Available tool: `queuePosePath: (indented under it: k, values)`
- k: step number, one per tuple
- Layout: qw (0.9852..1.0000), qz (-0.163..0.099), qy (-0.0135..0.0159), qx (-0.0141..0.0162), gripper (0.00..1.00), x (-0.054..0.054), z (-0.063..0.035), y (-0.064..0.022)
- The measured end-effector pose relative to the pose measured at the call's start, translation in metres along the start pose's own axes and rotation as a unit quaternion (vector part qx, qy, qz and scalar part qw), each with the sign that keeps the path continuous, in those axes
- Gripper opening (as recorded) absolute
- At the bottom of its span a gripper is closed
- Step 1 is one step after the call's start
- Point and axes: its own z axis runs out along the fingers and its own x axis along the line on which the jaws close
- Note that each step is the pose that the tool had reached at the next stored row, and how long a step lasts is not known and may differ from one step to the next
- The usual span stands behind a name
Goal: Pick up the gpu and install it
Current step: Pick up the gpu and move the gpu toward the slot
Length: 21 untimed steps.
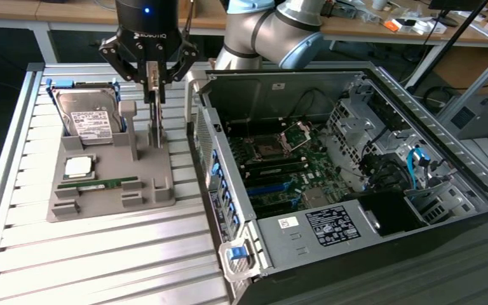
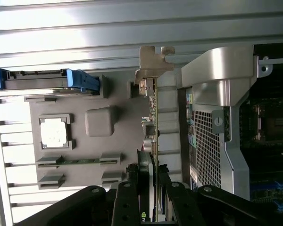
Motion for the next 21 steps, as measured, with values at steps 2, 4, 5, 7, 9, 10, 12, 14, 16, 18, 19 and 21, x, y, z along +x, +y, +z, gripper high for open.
queuePosePath:
  k: [2,4,5,7,9,10,12,14,16,18,19,21]
  values:
    - [1.0000,0.000,0.0000,0.0000,0.27,0.0000,-0.0008,0.0000]
    - [1.0000,0.000,0.0000,0.0000,0.27,0.0000,-0.0017,0.0000]
    - [1.0000,0.000,0.0000,0.0000,0.27,-0.0001,-0.0022,0.0000]
    - [1.0000,0.000,0.0000,0.0000,0.27,-0.0001,-0.0036,-0.0001]
    - [1.0000,0.000,0.0000,0.0000,0.27,-0.0001,-0.0045,-0.0001]
    - [1.0000,0.000,0.0000,0.0000,0.27,-0.0001,-0.0049,-0.0001]
    - [1.0000,0.000,0.0000,0.0000,0.27,-0.0002,-0.0057,-0.0001]
    - [1.0000,0.000,0.0000,0.0000,0.27,-0.0002,-0.0064,-0.0001]
    - [1.0000,0.000,0.0000,0.0000,0.27,-0.0002,-0.0070,-0.0002]
    - [1.0000,0.000,0.0000,0.0000,0.27,-0.0002,-0.0076,-0.0002]
    - [1.0000,0.000,0.0000,-0.0001,0.27,-0.0002,-0.0079,-0.0002]
    - [1.0000,0.000,0.0000,0.0000,0.27,-0.0003,-0.0088,-0.0002]
